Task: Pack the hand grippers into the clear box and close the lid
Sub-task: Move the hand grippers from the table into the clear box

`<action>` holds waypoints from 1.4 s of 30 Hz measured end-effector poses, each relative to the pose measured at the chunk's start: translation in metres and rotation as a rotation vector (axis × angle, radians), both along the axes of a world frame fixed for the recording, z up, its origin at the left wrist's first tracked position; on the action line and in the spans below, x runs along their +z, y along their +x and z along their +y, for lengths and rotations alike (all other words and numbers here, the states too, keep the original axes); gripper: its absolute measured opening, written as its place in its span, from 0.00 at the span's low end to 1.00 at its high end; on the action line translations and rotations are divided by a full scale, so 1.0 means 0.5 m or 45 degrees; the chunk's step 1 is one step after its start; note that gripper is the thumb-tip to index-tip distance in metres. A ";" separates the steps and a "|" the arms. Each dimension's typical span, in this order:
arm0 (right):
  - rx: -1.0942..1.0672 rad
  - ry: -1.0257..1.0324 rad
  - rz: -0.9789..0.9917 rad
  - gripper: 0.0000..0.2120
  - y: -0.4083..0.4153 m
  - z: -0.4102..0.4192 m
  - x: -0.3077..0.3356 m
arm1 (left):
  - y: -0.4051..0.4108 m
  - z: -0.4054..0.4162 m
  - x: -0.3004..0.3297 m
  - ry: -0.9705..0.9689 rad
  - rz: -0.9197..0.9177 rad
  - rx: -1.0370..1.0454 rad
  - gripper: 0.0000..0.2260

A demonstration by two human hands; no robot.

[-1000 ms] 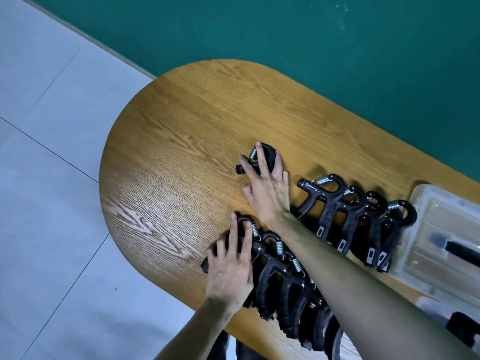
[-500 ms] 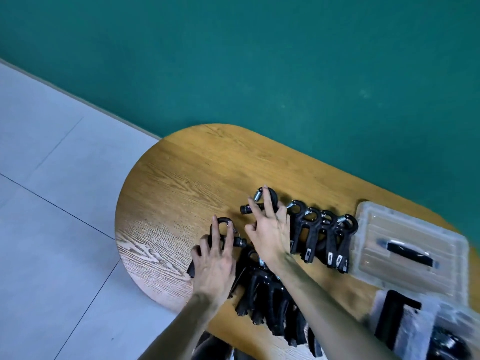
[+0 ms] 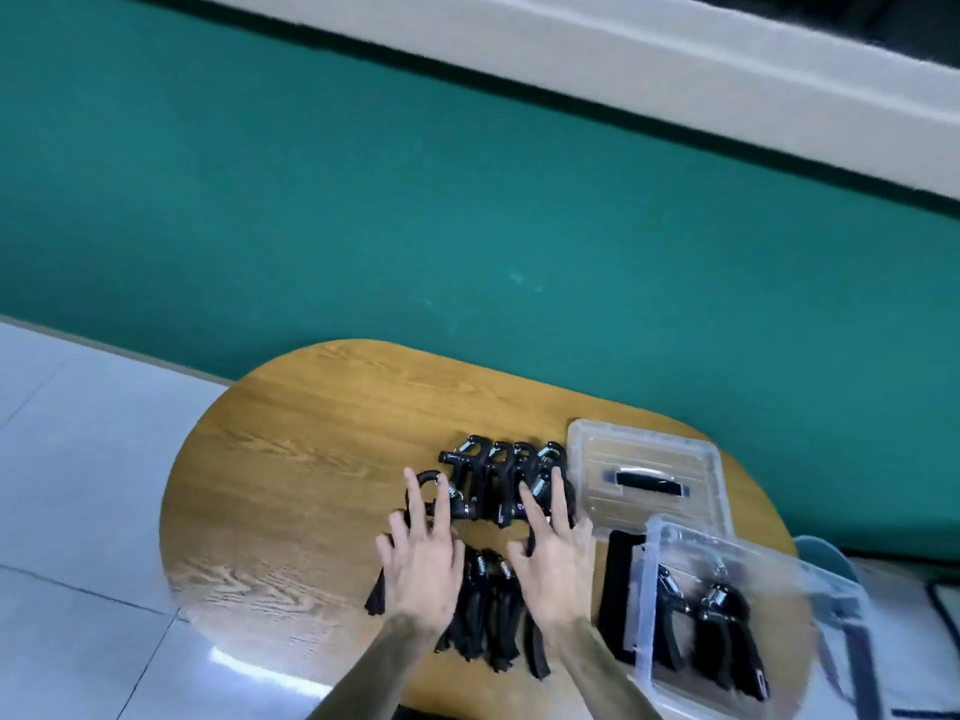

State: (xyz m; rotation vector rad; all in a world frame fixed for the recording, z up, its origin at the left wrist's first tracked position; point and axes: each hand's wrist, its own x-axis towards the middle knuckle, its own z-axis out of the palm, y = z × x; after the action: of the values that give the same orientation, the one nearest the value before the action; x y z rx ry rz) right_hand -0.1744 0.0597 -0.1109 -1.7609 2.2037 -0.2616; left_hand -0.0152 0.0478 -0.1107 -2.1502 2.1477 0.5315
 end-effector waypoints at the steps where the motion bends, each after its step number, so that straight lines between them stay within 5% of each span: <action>1: -0.037 -0.025 0.002 0.35 -0.022 0.016 0.007 | -0.023 0.004 0.008 0.000 0.013 -0.026 0.34; 21: -0.417 -0.057 -0.106 0.37 -0.527 0.300 -0.022 | -0.581 0.192 0.032 0.020 0.061 -0.446 0.32; 42: -0.189 0.272 -0.413 0.38 -0.705 0.278 -0.246 | -0.736 0.191 -0.167 0.331 -0.207 -0.286 0.32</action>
State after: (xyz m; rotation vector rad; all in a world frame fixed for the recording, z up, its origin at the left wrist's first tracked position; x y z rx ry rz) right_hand -0.5271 0.1989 -0.2336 -1.3410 2.0435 -0.3086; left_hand -0.3831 0.1435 -0.1943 -1.7302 2.0670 0.5594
